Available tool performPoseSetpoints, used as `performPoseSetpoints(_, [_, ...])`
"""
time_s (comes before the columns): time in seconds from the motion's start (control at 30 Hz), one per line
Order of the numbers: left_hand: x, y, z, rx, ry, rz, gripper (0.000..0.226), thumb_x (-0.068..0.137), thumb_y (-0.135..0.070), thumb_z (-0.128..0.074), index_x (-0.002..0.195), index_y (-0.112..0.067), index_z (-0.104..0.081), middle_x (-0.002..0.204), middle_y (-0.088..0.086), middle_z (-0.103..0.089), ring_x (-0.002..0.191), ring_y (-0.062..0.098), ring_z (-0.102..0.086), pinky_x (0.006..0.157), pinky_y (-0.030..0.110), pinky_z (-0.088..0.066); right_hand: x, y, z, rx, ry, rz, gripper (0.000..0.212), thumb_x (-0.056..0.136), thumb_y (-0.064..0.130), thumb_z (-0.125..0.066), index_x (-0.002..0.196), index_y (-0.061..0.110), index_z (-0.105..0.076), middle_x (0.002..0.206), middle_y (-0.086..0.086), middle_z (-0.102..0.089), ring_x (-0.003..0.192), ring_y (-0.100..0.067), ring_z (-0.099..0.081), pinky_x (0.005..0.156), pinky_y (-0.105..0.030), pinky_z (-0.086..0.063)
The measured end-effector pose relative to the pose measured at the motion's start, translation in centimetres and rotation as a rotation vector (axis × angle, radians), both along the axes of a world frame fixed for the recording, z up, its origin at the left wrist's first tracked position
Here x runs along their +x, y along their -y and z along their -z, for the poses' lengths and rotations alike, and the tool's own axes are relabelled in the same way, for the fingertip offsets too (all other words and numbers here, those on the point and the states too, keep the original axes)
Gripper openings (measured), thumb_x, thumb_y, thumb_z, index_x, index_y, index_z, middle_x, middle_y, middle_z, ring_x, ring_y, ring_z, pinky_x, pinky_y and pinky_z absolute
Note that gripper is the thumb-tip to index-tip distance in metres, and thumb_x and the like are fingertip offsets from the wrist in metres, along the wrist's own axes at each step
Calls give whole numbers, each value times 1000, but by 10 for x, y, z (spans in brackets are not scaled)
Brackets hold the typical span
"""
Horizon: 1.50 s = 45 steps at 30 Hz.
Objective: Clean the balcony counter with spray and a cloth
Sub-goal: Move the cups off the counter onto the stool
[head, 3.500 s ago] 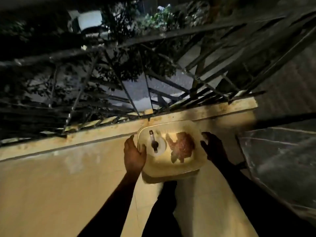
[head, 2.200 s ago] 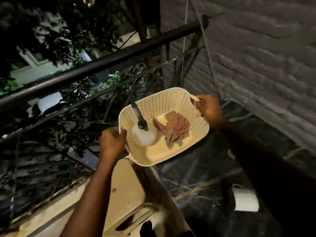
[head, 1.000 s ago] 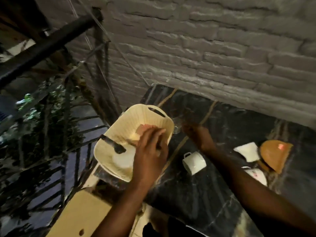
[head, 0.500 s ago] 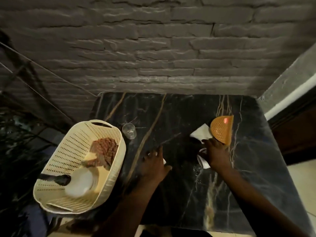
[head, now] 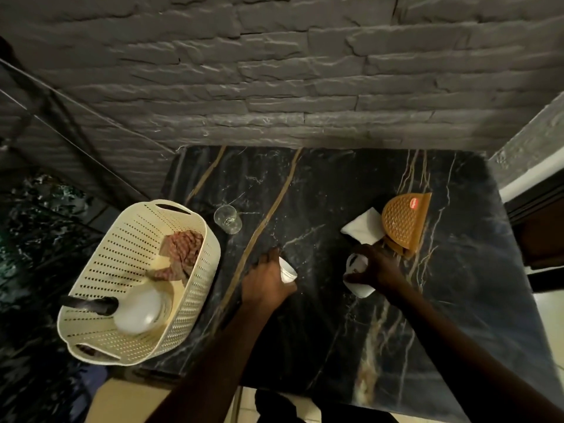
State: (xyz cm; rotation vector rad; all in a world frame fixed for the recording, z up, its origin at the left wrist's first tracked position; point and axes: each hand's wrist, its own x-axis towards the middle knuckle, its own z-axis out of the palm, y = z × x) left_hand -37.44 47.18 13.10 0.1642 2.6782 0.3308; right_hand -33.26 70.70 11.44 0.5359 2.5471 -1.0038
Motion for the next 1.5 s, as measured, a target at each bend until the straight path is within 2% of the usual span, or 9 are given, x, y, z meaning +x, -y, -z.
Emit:
performPoseSetpoints(0.27, [15,5,-36,227,-30,-78,87,68,-52,-75,141,-26,-37,143,4,-44,128,23,-47,102,36,-40,2,38,-50,229,-103,-265,63,71,42,-76,127,27,-51,136,-4,-41,120,-34,-35,92,-38,-34])
performPoseSetpoints(0.43, [47,45,-90,421,-230,-178,69,65,-46,-77,126,-33,-47,127,-4,-49,113,21,-55,88,33,-48,-9,99,-112,301,-492,-544,64,62,38,-82,120,20,-59,126,-10,-54,108,-39,-45,79,-42,-45])
performPoseSetpoints(0.6, [91,126,-130,469,-426,-412,71,63,-40,-81,125,-30,-49,120,-11,-47,108,12,-49,83,22,-39,-10,186,-160,268,-703,-810,58,63,38,-81,113,18,-60,117,-12,-59,101,-41,-51,76,-43,-46])
performPoseSetpoints(0.8, [171,230,-139,388,-545,-717,70,62,-48,-74,124,-35,-45,122,-9,-48,110,16,-54,86,36,-49,21,308,-161,127,-862,-1066,58,62,34,-80,112,16,-57,118,-14,-55,107,-39,-44,80,-55,-46])
performPoseSetpoints(0.93, [229,278,-120,421,-529,-898,66,66,-37,-79,122,-35,-44,122,-12,-44,107,13,-53,85,33,-48,51,383,-125,131,-857,-1222,59,67,39,-69,117,11,-56,121,-17,-53,107,-40,-48,87,-45,-37])
performPoseSetpoints(1.03, [275,317,-84,433,-524,-1037,66,65,-38,-80,120,-38,-44,122,-18,-44,103,8,-53,77,22,-42,85,438,-85,173,-912,-1413,55,77,38,-59,121,5,-58,123,-21,-56,115,-40,-47,90,-57,-46])
performPoseSetpoints(1.27, [348,378,75,488,-360,-1290,74,65,-32,-82,130,-22,-48,129,-8,-50,111,14,-56,77,13,-36,140,539,51,281,-558,-1551,54,56,30,-83,100,7,-61,99,-18,-59,79,-40,-57,50,-38,-51])
performPoseSetpoints(1.4, [361,397,153,509,-357,-1329,76,63,-26,-83,129,-20,-48,126,-7,-52,111,13,-55,82,15,-42,157,579,143,452,-449,-1624,56,61,36,-79,104,7,-58,102,-17,-56,89,-41,-56,57,-40,-51])
performPoseSetpoints(1.5, [360,404,191,481,-396,-1315,73,65,-23,-82,130,-19,-48,121,-10,-50,107,13,-55,77,5,-39,164,590,184,498,-347,-1637,61,67,39,-76,115,8,-53,115,-16,-52,100,-39,-52,68,-39,-48])
